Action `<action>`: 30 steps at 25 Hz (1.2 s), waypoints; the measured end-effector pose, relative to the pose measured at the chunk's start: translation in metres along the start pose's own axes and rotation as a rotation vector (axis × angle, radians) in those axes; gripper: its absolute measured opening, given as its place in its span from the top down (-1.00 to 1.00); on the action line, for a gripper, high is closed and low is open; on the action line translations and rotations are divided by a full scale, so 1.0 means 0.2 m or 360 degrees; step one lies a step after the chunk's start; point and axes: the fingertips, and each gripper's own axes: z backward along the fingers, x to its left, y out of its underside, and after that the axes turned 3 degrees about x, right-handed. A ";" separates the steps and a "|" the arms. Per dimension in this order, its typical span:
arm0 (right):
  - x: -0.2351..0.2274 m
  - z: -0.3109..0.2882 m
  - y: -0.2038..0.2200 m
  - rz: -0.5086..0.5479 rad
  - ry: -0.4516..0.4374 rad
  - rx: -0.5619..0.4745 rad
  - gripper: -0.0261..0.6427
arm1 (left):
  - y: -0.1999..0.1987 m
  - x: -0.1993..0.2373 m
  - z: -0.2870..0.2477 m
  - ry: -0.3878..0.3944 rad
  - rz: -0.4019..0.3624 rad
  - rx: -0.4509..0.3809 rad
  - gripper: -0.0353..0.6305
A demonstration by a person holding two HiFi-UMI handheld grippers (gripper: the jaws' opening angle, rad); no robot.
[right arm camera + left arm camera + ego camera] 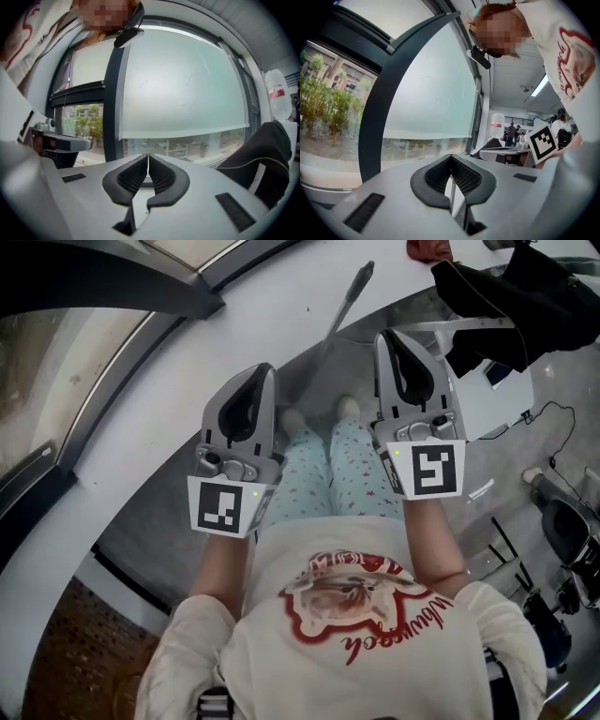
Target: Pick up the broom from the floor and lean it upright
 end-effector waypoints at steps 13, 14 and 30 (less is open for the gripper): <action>0.24 0.74 -0.37 0.0152 -0.0745 -0.0280 0.83 | -0.21 -0.83 0.33 -0.0189 -0.0145 -0.0168 0.83; 0.21 0.86 -0.36 0.0176 -0.0794 -0.0290 0.83 | -0.21 -0.95 0.37 -0.0236 -0.0151 -0.0195 0.83; 0.29 2.10 -0.47 0.0240 -0.1547 -0.0441 0.83 | -0.32 -2.04 1.28 -0.0955 -0.0280 -0.0323 0.83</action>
